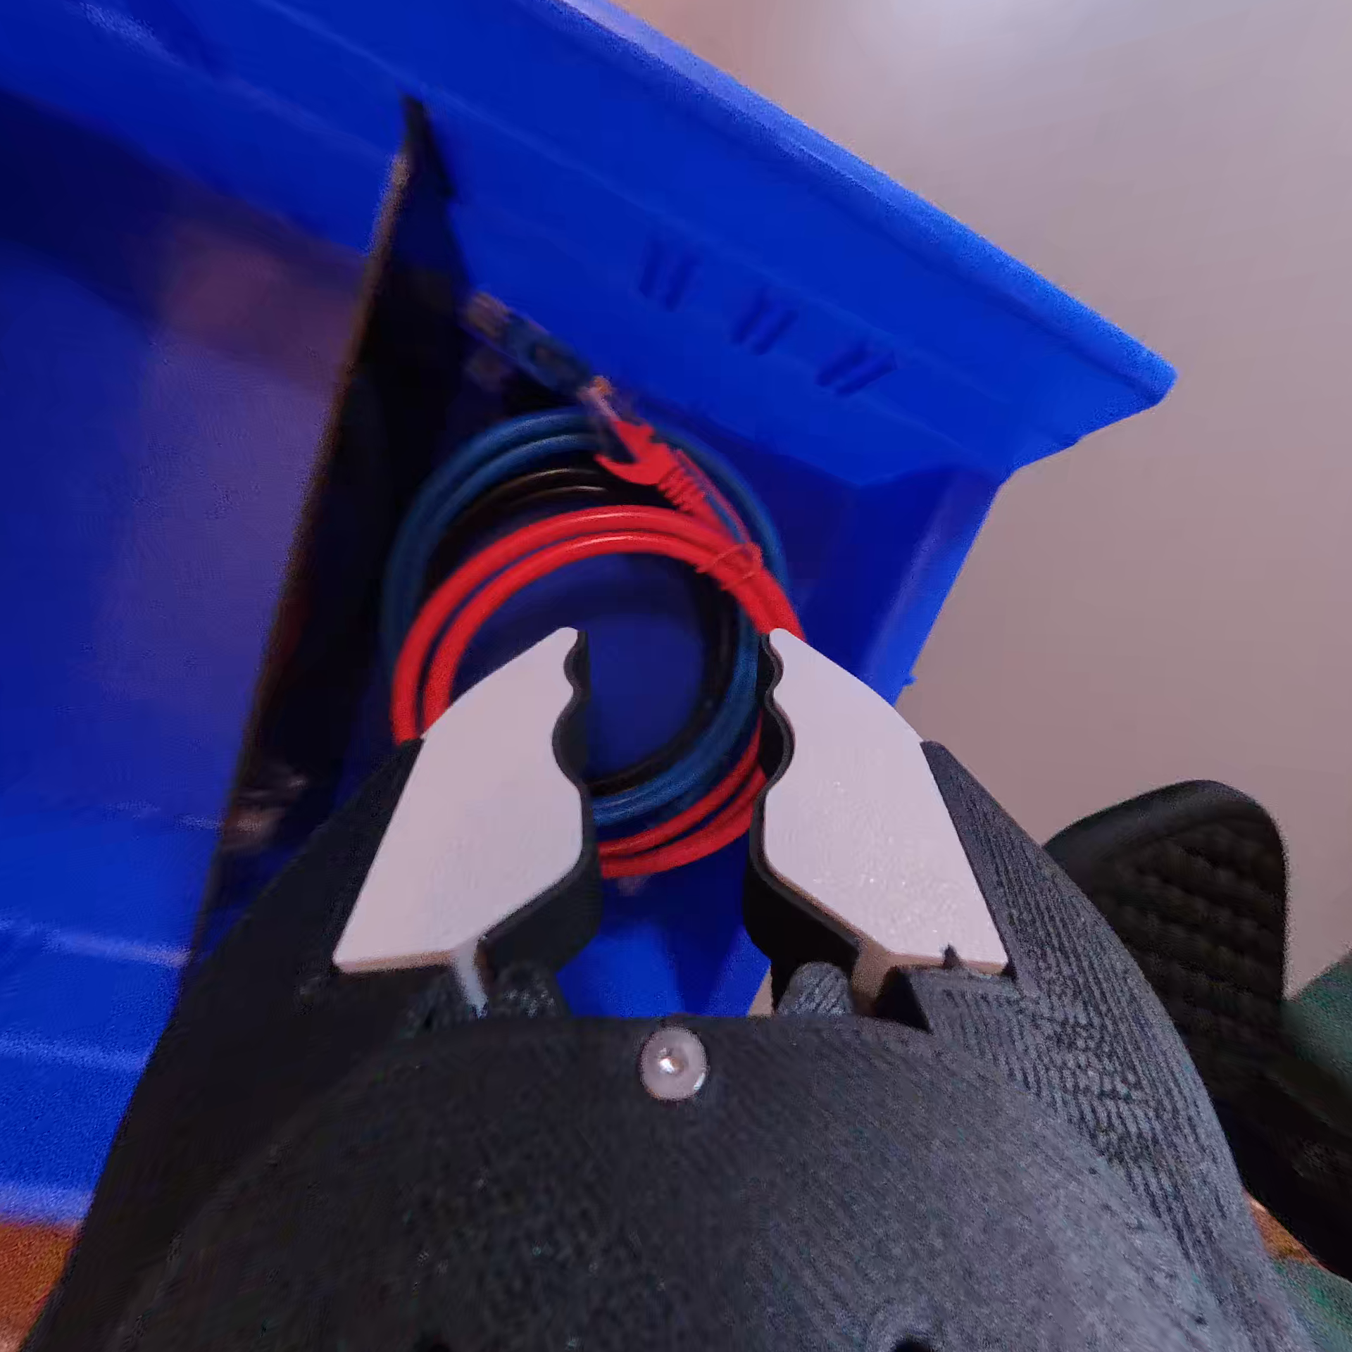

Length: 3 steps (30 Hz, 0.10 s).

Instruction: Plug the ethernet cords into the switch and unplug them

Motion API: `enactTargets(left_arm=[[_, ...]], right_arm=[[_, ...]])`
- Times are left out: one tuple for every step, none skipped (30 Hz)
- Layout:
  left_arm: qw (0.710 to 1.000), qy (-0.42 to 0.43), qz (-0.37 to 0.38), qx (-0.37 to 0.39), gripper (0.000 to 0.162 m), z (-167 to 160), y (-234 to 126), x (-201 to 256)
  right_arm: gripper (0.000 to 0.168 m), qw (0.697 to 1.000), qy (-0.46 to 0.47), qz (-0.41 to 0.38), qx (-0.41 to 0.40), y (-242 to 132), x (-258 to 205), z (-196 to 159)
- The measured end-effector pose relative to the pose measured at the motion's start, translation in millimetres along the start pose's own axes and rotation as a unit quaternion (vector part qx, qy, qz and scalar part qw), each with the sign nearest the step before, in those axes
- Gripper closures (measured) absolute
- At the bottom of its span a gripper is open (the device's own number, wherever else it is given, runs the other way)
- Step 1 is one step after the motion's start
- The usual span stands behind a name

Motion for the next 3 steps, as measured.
enactTargets(left_arm=[[1.0, -0.002, -0.013, 0.001, 0.117, 0.4, 5.8, 4.8], [1.0, -0.003, -0.02, 0.006, 0.118, 1.2, 11.4, 9.2], [1.0, -0.008, -0.02, 0.008, 0.118, 1.7, 16.6, 12.1]], right_arm=[[0.117, 1.0, 0.001, 0.001, 0.0, 0.2, 0.2, -0.4], [0.117, 1.0, 0.002, 0.002, 0.001, 0.2, 0.4, -0.7], [0.117, 1.0, 0.004, 0.004, 0.0, 0.5, 0.6, -1.0]])
Point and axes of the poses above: each gripper's, where its closed fingertips meet, y out along the fingers, z out of its top, x = y × z across the jaws, the point moved 8 cm from there along -y, back along the fingers, and after that the axes turned 2 degrees about -y, right-handed, at the moved point
